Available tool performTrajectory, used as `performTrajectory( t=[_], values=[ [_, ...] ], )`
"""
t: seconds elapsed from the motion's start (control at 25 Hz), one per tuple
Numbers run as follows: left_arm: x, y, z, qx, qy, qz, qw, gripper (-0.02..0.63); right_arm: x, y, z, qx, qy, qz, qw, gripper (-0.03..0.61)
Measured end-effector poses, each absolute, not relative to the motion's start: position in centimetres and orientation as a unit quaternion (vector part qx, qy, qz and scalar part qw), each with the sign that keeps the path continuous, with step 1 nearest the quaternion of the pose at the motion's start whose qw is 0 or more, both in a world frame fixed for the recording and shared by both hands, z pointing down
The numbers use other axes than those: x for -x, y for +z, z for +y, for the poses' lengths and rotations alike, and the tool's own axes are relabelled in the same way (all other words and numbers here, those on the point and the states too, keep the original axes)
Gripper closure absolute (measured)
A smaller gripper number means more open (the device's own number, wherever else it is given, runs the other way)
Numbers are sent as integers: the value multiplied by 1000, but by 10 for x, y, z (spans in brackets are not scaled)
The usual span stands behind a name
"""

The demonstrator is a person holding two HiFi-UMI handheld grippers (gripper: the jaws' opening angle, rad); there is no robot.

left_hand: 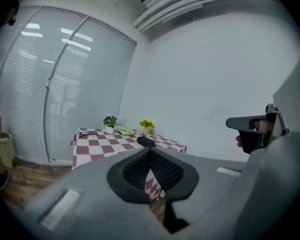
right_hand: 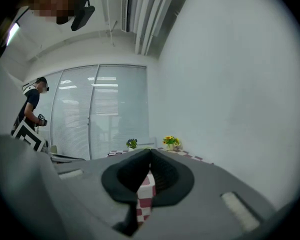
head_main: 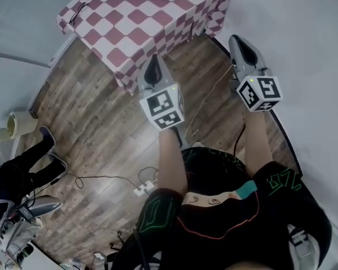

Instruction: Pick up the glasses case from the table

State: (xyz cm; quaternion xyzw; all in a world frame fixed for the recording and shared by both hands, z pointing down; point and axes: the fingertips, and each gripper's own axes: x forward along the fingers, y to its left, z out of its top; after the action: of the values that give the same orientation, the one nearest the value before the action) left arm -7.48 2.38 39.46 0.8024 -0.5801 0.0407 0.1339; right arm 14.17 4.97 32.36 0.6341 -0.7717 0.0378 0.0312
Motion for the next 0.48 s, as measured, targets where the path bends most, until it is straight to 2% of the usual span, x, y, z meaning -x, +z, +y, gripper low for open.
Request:
performTrajectory(
  t=[0.48],
  values=[
    [141, 380, -112, -791, 26, -598, 125, 604, -76, 312, -89, -616, 21, -786, 50, 574]
  ],
)
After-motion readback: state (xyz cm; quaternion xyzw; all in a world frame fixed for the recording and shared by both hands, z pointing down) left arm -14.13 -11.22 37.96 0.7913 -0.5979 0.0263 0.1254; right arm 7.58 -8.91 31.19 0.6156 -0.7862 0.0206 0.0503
